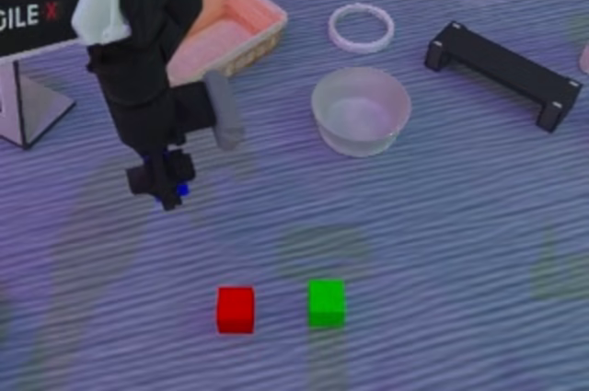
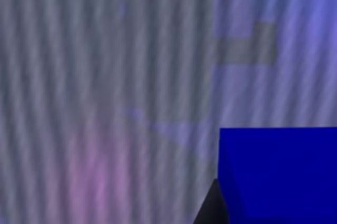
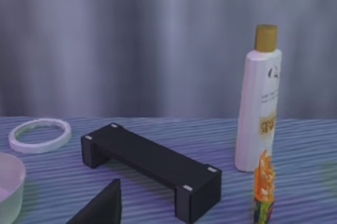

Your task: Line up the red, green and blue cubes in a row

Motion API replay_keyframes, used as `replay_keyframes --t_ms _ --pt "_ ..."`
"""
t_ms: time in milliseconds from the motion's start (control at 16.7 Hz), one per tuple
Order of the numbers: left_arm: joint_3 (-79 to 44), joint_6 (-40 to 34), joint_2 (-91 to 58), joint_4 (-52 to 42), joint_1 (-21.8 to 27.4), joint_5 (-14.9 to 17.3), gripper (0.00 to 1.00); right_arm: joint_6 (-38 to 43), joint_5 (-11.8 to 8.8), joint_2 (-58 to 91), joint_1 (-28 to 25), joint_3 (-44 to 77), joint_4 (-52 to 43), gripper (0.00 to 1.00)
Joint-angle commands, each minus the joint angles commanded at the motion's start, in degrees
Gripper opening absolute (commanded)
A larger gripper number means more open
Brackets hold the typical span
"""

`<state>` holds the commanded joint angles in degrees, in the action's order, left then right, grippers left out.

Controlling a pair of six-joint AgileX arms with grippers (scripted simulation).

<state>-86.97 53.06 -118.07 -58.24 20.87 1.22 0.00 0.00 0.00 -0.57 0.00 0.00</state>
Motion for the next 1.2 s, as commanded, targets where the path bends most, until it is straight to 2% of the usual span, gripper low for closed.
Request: replay_keyframes --t_ms 180,540,660,840,1200 --pt "-4.5 -2.8 -2.5 -2.2 5.7 0.0 0.00 0.0 0.0 0.0 0.0 0.0 0.0 1.00" --pt "-17.7 -12.6 -9.5 -8.9 26.2 0.3 0.00 0.0 0.0 0.0 0.0 0.0 0.0 1.00" --pt "-21.3 -15.5 -11.1 -10.6 31.4 0.4 0.00 0.0 0.0 0.0 0.0 0.0 0.0 1.00" --pt "-24.0 -17.8 -12.0 -11.6 34.7 0.4 0.00 0.0 0.0 0.0 0.0 0.0 0.0 1.00" --pt "-23.2 -17.7 -12.0 -10.5 34.5 0.4 0.00 0.0 0.0 0.0 0.0 0.0 0.0 1.00"
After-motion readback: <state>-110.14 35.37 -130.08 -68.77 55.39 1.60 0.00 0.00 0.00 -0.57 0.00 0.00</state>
